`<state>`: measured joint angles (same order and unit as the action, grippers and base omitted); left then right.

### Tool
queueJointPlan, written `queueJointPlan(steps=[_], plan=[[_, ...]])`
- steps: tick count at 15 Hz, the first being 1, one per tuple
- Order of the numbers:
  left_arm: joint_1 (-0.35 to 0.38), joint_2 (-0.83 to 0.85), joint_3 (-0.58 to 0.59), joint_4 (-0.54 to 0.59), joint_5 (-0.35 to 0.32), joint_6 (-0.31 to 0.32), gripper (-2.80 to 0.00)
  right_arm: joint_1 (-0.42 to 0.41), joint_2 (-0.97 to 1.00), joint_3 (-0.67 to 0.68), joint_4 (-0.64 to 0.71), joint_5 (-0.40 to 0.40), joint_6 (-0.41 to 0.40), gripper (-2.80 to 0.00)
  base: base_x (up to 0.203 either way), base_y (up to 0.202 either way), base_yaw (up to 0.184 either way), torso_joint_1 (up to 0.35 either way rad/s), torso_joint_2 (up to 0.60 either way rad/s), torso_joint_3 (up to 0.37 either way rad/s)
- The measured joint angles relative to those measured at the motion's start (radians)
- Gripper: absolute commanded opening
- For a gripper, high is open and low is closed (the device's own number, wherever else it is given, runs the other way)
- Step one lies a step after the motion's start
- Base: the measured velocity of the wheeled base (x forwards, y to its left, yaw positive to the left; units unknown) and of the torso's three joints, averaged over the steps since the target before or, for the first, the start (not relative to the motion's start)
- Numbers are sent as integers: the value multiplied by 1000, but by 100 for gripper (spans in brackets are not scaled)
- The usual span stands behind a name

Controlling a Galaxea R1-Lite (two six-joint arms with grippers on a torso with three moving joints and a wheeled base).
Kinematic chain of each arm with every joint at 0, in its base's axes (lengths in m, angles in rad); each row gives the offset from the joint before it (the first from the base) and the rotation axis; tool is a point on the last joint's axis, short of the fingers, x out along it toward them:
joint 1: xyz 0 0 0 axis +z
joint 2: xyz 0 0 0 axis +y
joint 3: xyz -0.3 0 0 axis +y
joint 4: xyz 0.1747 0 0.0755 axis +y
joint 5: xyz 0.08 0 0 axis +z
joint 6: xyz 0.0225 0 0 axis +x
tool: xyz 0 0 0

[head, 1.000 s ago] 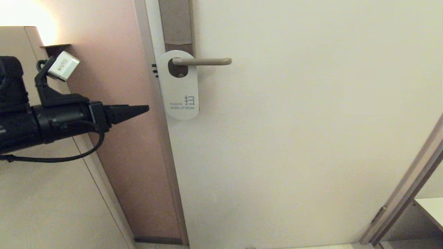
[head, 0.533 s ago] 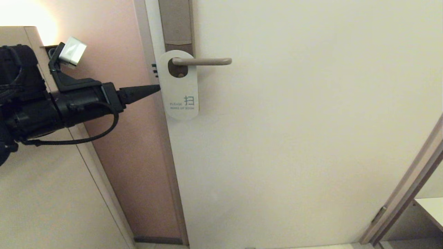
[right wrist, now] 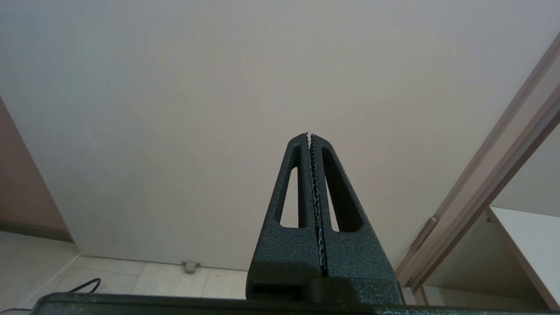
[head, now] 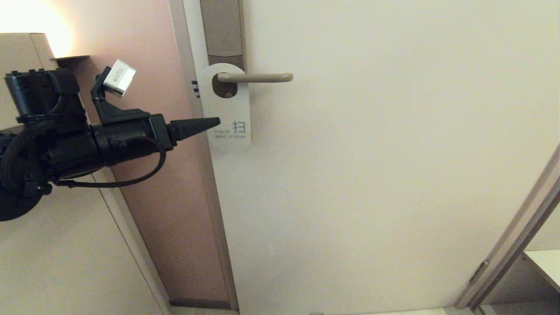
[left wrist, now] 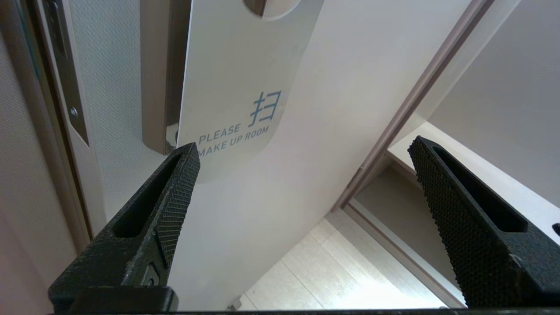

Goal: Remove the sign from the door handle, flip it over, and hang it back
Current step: Take down the sign

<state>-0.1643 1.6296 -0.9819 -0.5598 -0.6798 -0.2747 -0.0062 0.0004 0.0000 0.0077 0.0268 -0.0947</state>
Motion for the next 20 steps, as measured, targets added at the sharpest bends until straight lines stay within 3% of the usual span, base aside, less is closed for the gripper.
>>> queueJointPlan(steps=[13,20], plan=[[47,76,0,-72,2,4,0,0,0,0,0,0,0,-280,0,0,0,0,0,0],[43,97,0,-71,-140,-3,0,0,0,0,0,0,0,-280,0,0,0,0,0,0]])
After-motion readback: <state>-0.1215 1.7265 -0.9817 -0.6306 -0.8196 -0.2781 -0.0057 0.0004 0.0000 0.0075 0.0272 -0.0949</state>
